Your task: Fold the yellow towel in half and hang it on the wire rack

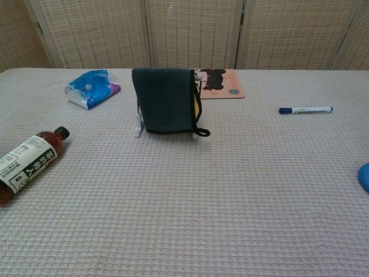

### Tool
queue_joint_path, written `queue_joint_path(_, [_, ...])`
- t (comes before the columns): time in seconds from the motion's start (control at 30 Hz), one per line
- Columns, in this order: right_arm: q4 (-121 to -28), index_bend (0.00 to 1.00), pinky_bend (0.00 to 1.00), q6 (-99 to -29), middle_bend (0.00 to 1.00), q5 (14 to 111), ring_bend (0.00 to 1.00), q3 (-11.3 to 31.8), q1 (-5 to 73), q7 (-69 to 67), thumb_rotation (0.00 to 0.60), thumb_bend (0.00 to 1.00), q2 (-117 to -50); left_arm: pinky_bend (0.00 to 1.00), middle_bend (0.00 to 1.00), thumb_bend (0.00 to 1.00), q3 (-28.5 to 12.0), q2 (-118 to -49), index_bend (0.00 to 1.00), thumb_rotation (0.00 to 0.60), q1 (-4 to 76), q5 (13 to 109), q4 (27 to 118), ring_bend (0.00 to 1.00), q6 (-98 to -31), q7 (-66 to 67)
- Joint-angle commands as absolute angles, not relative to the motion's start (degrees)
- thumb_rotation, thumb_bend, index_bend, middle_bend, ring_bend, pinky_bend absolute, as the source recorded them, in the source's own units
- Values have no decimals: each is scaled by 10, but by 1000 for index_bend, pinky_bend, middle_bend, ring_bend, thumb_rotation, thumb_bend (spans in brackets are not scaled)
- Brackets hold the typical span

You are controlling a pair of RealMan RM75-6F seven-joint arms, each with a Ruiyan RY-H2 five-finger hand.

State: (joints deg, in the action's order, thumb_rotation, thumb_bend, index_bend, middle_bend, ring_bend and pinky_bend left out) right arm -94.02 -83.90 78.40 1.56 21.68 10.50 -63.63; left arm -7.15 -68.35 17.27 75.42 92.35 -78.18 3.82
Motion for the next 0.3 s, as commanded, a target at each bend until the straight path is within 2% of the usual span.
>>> queue_joint_path(0.03, [-933, 205, 336, -871, 283, 802, 202, -3, 177, 70, 600, 479, -628, 421, 402, 382, -61, -689, 202, 600, 151, 762, 939, 266, -812, 64])
queue_joint_path(0.3, [-920, 205, 327, -890, 283, 818, 197, -23, 121, 20, 600, 491, -627, 417, 401, 382, -39, -696, 198, 600, 117, 789, 983, 266, -862, 118])
